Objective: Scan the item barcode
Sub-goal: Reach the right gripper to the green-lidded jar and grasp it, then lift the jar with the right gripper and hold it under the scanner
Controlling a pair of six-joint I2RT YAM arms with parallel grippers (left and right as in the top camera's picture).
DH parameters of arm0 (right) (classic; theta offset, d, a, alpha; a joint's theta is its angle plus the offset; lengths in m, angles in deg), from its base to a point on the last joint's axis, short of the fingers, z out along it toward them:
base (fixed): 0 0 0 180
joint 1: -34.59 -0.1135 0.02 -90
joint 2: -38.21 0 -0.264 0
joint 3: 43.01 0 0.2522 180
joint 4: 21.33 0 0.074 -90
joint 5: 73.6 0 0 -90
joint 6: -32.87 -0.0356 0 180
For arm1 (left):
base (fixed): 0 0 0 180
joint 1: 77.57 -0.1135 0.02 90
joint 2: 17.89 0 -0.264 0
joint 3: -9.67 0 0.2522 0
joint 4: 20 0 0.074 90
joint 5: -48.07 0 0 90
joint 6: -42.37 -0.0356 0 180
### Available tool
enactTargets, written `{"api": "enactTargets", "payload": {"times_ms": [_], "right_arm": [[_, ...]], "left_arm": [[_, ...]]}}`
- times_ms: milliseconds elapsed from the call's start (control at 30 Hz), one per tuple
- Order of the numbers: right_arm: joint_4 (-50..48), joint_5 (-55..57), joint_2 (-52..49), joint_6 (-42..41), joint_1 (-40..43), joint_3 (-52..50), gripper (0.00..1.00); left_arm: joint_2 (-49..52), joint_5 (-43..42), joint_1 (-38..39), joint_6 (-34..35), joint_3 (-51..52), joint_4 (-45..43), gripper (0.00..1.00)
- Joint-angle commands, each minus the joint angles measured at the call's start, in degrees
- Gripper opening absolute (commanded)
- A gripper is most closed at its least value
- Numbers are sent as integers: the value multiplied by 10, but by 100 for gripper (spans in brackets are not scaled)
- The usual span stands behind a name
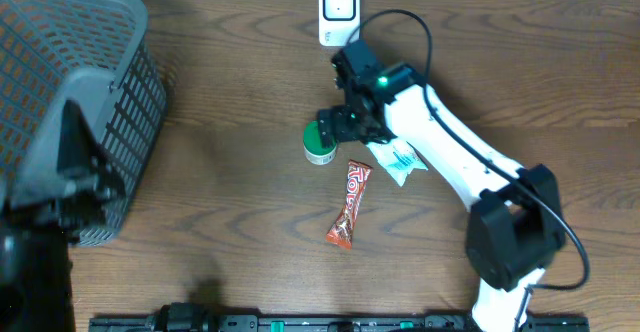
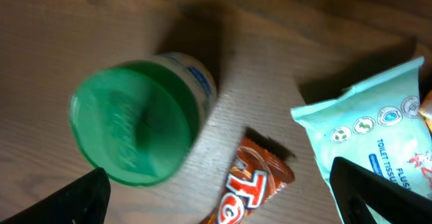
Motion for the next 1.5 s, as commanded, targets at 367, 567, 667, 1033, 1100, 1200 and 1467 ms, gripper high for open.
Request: {"api": "enactTargets", "payload": {"times_ms": [367, 567, 667, 1033, 1100, 1200, 1467], "right_arm": [[31, 40, -92, -66, -35, 122, 99], [26, 37, -135, -67, -48, 122, 99], [23, 35, -148, -66, -49, 122, 99], [28, 35, -192, -73, -58, 121, 87], [29, 35, -198, -73, -59, 121, 86], [31, 35, -204, -73, -61, 121, 81], [79, 20, -194, -75, -54, 142, 63]], "left_arm": [[-141, -154, -3, -35, 79, 2, 98], [-189, -154, -3, -45, 125, -5, 98], [-222, -154, -3, -73, 157, -4, 98], [-293, -98, -3, -81, 201, -52, 98], [-293, -98, -3, -81, 201, -52, 98], [-293, -98, -3, -81, 201, -52, 98], [-293, -98, -3, -81, 201, -50, 98]]}}
